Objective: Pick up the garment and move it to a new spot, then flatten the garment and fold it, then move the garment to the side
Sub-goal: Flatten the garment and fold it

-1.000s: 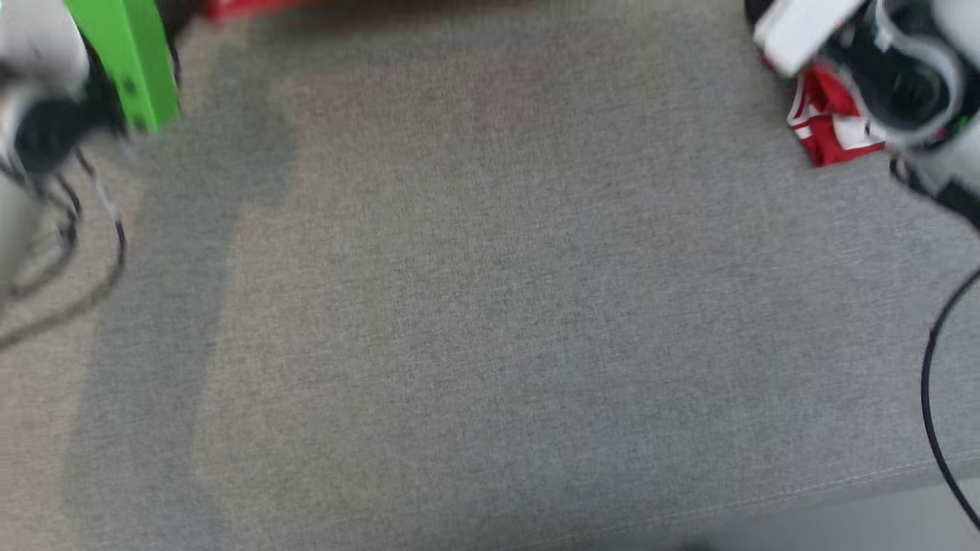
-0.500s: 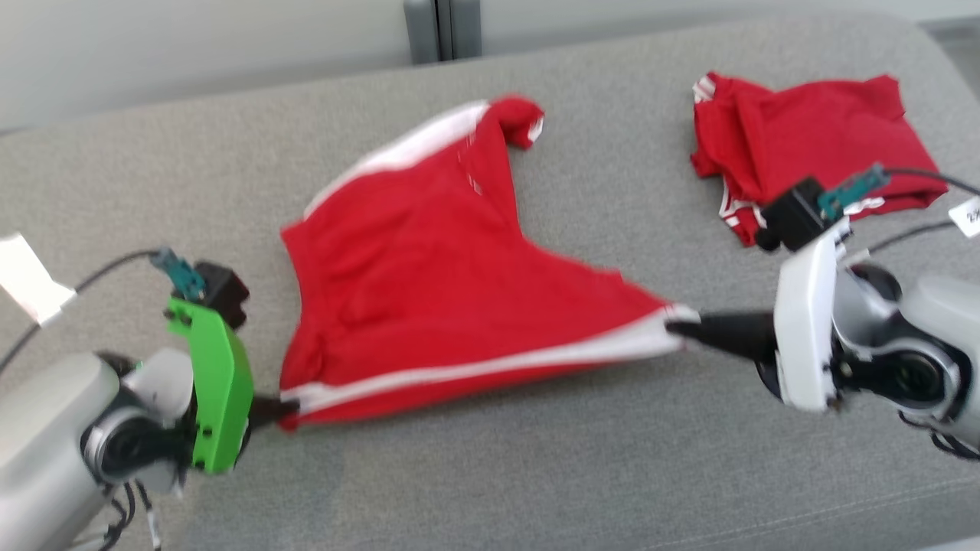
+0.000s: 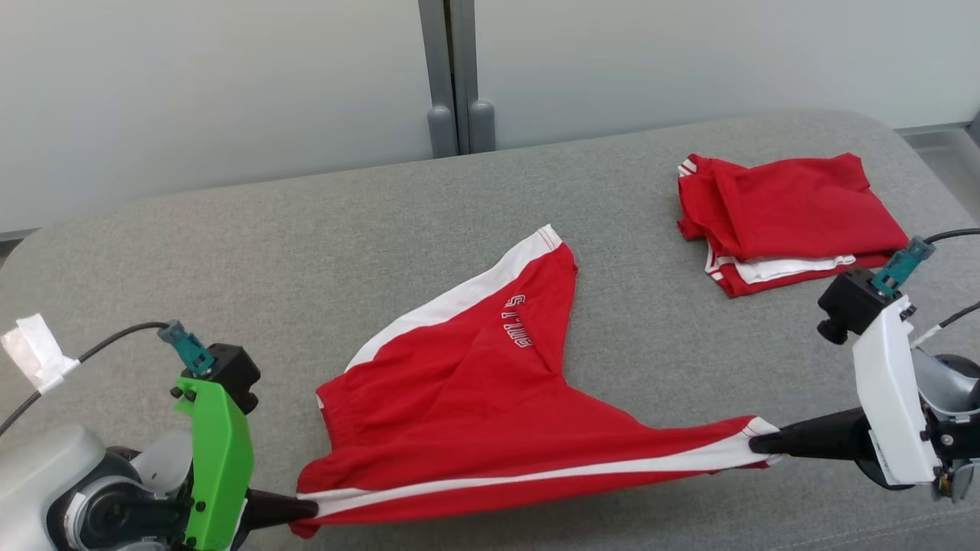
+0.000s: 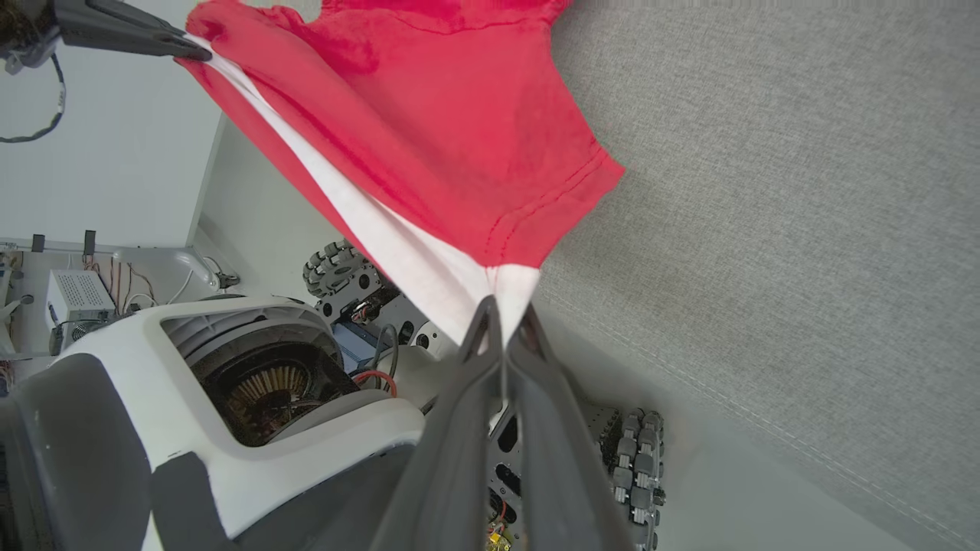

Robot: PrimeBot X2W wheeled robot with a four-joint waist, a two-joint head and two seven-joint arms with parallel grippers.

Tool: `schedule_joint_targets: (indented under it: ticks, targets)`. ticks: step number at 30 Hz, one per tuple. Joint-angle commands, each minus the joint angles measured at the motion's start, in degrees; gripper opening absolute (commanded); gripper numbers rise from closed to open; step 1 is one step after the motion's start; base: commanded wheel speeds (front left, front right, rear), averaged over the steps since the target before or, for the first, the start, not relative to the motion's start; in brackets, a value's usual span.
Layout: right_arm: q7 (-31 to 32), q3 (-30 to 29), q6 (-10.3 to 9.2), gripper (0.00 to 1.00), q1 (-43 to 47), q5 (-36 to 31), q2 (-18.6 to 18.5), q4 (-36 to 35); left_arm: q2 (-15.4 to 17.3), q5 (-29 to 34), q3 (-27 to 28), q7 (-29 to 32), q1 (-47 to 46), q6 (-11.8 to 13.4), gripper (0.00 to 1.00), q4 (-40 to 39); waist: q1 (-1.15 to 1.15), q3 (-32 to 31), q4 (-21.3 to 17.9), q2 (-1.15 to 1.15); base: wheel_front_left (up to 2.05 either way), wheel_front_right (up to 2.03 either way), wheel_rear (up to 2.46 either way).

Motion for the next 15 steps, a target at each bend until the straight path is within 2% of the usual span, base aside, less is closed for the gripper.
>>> schedule_joint_targets:
  ticks: [1,7,15]
  targets:
    - [-0.09,-0.48,-0.25,0.0,-1.48,0.58,-1.39,1.34,1.88,-0.58,0.67,-0.03,0.44,1.07,0.0,0.63,0.01,1.9,0.65,0.0,0.0,0.0,0.0]
    - [0.26,-1.78,-0.24,0.0,-7.13,2.6,1.28,6.81,0.28,-1.67,3.08,0.41,-3.44,2.15,0.0,2.2,0.01,7.88,2.13,0.0,0.0,0.0,0.0]
    - [4.65,-1.75,-0.26,0.0,-18.89,5.21,9.93,23.1,-2.48,-2.4,5.43,3.68,-9.95,2.87,0.0,7.64,0.01,16.15,4.57,0.0,0.0,0.0,0.0]
